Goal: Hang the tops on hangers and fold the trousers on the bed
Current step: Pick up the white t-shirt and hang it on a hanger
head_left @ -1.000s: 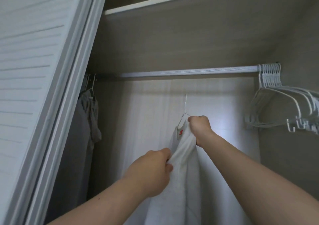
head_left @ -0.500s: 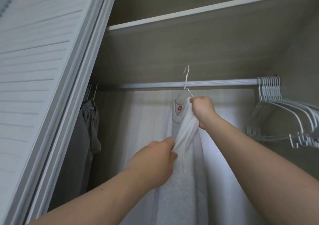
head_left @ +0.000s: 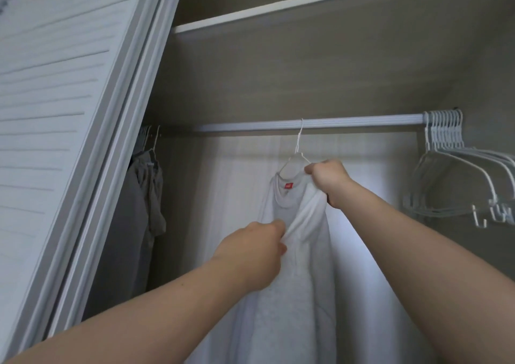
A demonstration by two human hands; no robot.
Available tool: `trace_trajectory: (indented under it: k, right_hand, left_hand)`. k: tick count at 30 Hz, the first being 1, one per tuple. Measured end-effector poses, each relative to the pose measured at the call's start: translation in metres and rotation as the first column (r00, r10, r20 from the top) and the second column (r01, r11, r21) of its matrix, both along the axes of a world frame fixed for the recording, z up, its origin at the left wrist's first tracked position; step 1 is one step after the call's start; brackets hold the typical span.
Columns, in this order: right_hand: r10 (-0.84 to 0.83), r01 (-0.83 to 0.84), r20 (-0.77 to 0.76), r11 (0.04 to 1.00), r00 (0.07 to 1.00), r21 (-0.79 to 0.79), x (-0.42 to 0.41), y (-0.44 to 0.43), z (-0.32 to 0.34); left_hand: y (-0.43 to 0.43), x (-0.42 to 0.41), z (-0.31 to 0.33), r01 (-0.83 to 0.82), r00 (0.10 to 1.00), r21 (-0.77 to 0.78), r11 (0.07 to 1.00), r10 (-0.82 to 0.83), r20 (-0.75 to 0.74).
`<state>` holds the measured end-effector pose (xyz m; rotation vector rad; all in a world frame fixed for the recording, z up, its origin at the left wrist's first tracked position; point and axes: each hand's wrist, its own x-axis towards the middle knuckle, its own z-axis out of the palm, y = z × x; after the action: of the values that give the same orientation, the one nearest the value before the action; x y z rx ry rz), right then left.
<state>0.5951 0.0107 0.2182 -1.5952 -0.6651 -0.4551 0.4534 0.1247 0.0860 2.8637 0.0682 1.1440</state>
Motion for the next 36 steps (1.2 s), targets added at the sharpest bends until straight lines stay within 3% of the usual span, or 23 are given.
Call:
trace_trajectory:
  k: [3,6,9,13,15,25,30,36]
  right_hand:
    - [-0.012,0.018,0.031,0.979,0.999,-0.204,-0.021,-0.009,-0.002]
    - [-0.109,0.147,0.11,0.883,0.988,-0.446,-0.045,-0.017,-0.006]
    - [-0.133,0.214,0.184,0.812,0.974,-0.543,-0.066,-0.011,-0.008]
    - [-0.002,0.079,0.164,0.881,0.987,-0.466,-0.076,0.016,-0.011]
    - [0.073,-0.011,0.14,0.916,0.987,-0.401,-0.075,0.032,-0.012]
    - [0.298,-0.246,0.147,0.923,0.943,-0.295,-0.043,0.12,-0.025]
    - [0.35,-0.291,0.156,0.906,0.924,-0.307,-0.025,0.171,-0.029]
    - [0.472,-0.403,0.162,0.853,0.867,-0.331,-0.013,0.235,-0.031]
  left_hand:
    - [0.009,-0.002,-0.002,-0.037,0.999,-0.004,0.999,0.037,0.0]
    - [0.022,-0.008,-0.002,-0.066,0.998,-0.032,0.997,0.067,0.011]
    - [0.029,-0.017,0.0,-0.068,0.996,-0.07,0.995,0.072,0.056]
    - [0.024,-0.028,-0.005,0.026,0.991,-0.223,0.975,0.005,0.137]
    - [0.02,-0.032,-0.011,0.018,0.99,-0.219,0.976,0.013,0.14]
    - [0.061,-0.039,-0.025,-0.278,0.955,-0.203,0.939,0.294,0.048]
    - [0.098,-0.04,-0.024,-0.488,0.873,-0.144,0.861,0.486,-0.051]
    - [0.137,-0.04,-0.015,-0.629,0.777,-0.099,0.771,0.619,-0.114]
